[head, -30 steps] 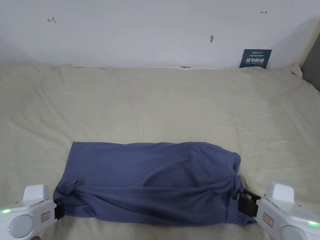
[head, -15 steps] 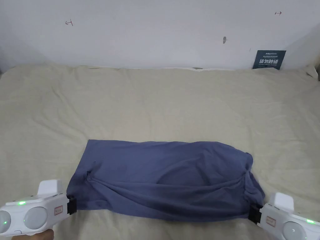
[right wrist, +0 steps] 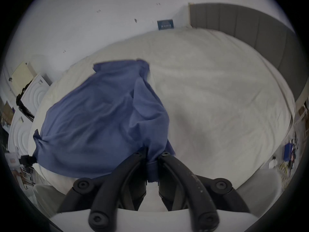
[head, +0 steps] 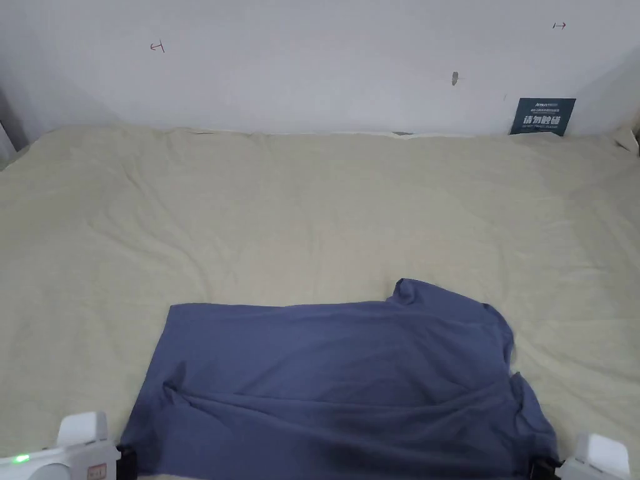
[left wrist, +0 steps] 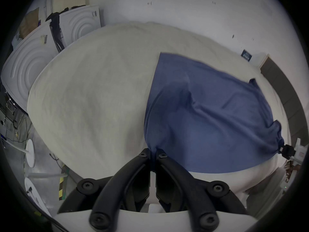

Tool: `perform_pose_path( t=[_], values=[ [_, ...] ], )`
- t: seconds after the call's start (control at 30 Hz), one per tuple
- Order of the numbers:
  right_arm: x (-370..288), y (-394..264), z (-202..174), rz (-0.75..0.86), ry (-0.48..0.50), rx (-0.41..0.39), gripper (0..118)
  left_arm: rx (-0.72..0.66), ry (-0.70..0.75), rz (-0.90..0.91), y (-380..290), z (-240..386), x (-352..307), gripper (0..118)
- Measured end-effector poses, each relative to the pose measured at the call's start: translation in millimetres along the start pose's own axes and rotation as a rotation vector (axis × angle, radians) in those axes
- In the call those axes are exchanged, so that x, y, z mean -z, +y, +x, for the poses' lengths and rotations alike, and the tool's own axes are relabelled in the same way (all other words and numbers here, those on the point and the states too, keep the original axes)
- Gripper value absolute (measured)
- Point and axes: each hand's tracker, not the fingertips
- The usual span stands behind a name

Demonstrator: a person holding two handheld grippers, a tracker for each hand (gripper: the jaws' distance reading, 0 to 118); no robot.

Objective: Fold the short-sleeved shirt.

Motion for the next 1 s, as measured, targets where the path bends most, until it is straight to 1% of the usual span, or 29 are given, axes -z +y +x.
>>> perform_pose_path(
  t=[0.07,0.1,0.13,0.2,0.23,0.27,0.33,0.37,0.4,0.43,0.47,0.5,0.53,0.63,0.7,0.77,0.83,0.9,0.93,0.97,1.0],
  values=[
    [10,-9,3,-0.018,-0.001,0.035,14,0.024,0.026,-0.042,-9,0,14,5],
    [8,-10,3,0.004,0.009,0.053,14,0.019,0.018,-0.036,-10,0,18,5],
    [7,-7,5,0.01,0.006,0.049,14,0.01,0.02,-0.014,-9,2,15,5],
    [4,0,1,-0.003,-0.01,0.02,15,0.013,0.045,-0.033,-2,8,14,6],
    [2,2,-1,-0.004,-0.018,0.005,16,0.025,0.056,-0.039,-1,10,13,10],
    [4,6,3,0.0,-0.02,-0.002,21,0.043,0.06,-0.033,0,13,10,20],
    [-8,16,-1,0.031,-0.018,-0.025,28,0.038,0.056,-0.019,4,16,-1,30],
    [-19,23,-5,0.07,-0.03,-0.054,34,0.021,0.051,0.004,10,17,-10,37],
    [-45,27,-25,0.114,-0.033,-0.07,61,-0.003,0.04,0.045,16,19,-20,72],
    [-59,35,-31,0.162,-0.018,-0.087,81,-0.021,0.025,0.093,22,22,-33,93],
    [-75,44,-37,0.223,0.004,-0.104,96,-0.021,-0.003,0.163,29,28,-51,107],
    [-89,52,-44,0.282,0.013,-0.117,103,-0.024,-0.027,0.23,36,32,-67,109],
    [-98,62,-43,0.347,0.013,-0.135,102,-0.026,-0.047,0.308,44,40,-85,108],
    [-139,85,-65,0.54,-0.009,-0.194,103,-0.016,-0.084,0.496,65,65,-134,108],
    [-160,92,-78,0.674,-0.026,-0.233,103,0.0,-0.077,0.635,72,82,-160,109],
    [-177,98,-88,0.768,-0.025,-0.242,103,0.008,-0.077,0.74,78,98,-178,109],
    [-185,99,-95,0.84,0.0,-0.248,103,0.005,-0.086,0.776,82,111,-191,109],
    [-190,100,-100,0.869,0.009,-0.242,103,0.022,-0.093,0.829,84,120,-194,108],
    [-190,99,-101,0.881,0.008,-0.246,103,0.035,-0.082,0.87,81,125,-194,105],
    [-189,97,-103,0.889,0.011,-0.243,100,0.051,-0.069,0.903,78,130,-194,99],
    [-189,96,-103,0.893,0.012,-0.246,90,0.063,-0.062,0.917,77,133,-192,85]
  ],
)
